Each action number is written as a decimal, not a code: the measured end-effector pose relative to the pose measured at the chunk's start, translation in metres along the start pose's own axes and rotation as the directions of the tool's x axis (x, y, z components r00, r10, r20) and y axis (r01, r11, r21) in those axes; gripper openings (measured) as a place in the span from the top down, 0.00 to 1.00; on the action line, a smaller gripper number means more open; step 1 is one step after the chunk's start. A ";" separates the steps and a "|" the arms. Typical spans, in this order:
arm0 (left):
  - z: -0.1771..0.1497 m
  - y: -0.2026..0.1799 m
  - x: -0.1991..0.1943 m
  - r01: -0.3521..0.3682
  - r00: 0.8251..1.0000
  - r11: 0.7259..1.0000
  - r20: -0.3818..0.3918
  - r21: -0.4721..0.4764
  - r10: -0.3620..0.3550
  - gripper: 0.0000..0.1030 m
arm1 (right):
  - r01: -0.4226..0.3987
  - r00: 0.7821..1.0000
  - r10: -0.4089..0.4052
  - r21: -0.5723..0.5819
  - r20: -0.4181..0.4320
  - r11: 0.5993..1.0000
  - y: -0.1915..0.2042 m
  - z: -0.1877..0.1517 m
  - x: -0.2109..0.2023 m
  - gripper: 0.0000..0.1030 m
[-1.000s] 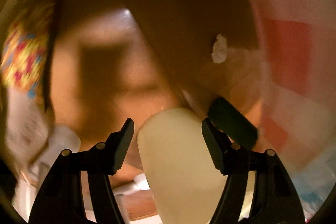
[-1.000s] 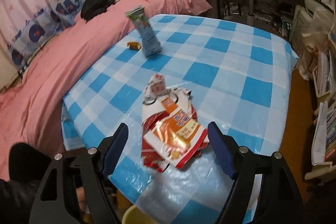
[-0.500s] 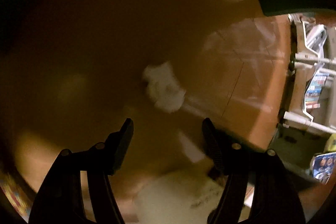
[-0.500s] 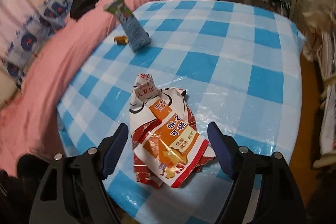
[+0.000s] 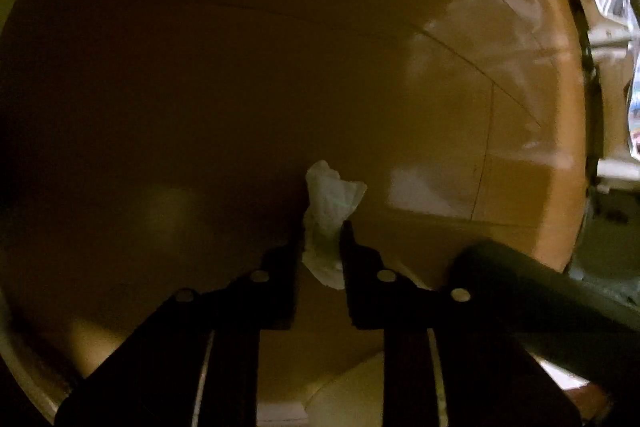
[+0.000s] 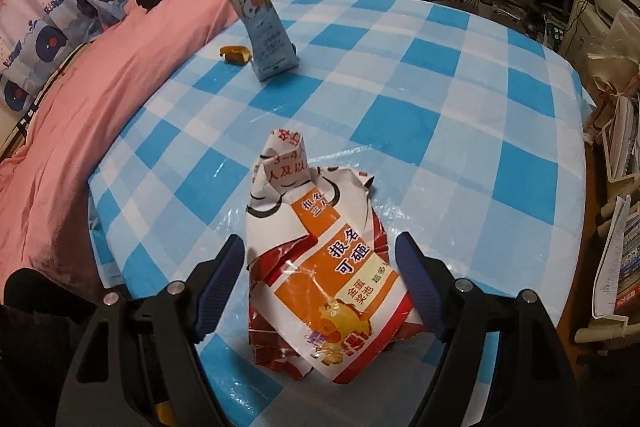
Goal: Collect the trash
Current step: 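Grasp the white tissue by the bin with the left tool while the right tool closes on the wrapper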
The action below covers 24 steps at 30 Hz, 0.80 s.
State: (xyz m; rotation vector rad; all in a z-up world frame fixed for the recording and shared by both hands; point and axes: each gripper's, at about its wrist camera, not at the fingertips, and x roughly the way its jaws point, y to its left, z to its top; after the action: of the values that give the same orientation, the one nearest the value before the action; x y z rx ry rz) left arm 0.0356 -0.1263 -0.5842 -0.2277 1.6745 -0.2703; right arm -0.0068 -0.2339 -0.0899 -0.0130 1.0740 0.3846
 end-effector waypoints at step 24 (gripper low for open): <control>-0.185 0.099 -0.201 0.349 0.937 0.801 0.197 -0.487 -0.288 0.87 | -0.053 0.998 0.050 0.080 0.045 0.995 0.003 -0.032 -0.004 0.99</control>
State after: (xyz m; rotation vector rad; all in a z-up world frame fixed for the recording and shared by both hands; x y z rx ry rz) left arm -0.1233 0.0372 -0.4040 -0.9242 1.5605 -0.0463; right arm -0.0365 -0.2380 -0.1016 0.0953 1.0487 0.3859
